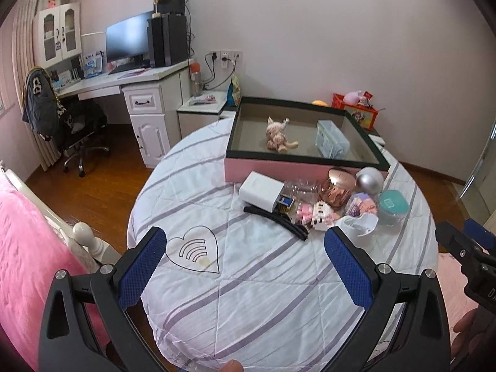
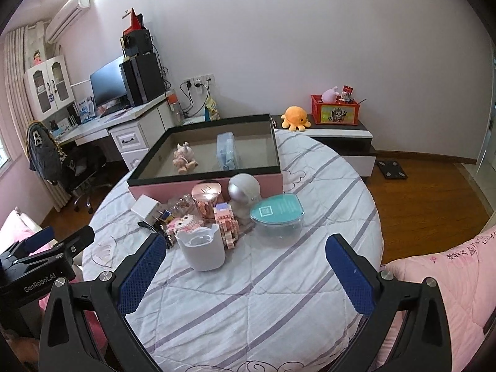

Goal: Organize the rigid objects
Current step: 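Withdraw both grippers from the box back over the table, then grasp the white cup holder with the left gripper while the right grasps the teal case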

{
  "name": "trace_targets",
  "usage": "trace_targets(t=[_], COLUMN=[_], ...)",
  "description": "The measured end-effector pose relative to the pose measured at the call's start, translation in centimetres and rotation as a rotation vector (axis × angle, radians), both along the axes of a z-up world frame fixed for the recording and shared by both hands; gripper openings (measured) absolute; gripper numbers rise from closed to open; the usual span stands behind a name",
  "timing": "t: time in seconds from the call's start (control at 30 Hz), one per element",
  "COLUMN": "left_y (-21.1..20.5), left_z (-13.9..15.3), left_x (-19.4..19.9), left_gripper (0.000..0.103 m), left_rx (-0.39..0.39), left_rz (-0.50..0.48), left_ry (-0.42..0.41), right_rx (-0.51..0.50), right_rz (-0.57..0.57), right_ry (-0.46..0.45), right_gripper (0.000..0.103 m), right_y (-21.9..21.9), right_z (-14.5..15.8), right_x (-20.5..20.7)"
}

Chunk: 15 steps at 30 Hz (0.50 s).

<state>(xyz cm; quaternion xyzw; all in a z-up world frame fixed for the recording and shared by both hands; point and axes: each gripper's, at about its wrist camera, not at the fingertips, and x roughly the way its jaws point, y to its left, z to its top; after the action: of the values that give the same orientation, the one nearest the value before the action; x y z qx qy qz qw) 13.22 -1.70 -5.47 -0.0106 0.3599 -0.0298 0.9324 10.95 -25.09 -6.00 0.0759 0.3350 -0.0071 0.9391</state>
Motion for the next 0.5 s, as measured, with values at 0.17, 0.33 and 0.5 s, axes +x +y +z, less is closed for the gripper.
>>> trace_targets(t=[0.17,0.33,0.5], left_y=[-0.6,-3.1,-5.9], left_z=[-1.5,-2.9,-4.3], left_x=[1.0,1.3,1.7], left_gripper=[0.103,0.103,0.103], left_rx=[-0.004,-0.028,-0.008], left_rz=[-0.013,-0.087,-0.128], left_ry=[0.041,0.080,0.101], right_rx=[0.002,-0.011,-0.009], right_rz=[-0.038,-0.044,-0.049], right_ry=[0.048,0.087,0.121], right_gripper=[0.103,0.103,0.103], right_y=[-1.4,-2.3,-3.6], right_z=[-1.7,-2.9,-4.1], right_x=[1.2,2.2,3.1])
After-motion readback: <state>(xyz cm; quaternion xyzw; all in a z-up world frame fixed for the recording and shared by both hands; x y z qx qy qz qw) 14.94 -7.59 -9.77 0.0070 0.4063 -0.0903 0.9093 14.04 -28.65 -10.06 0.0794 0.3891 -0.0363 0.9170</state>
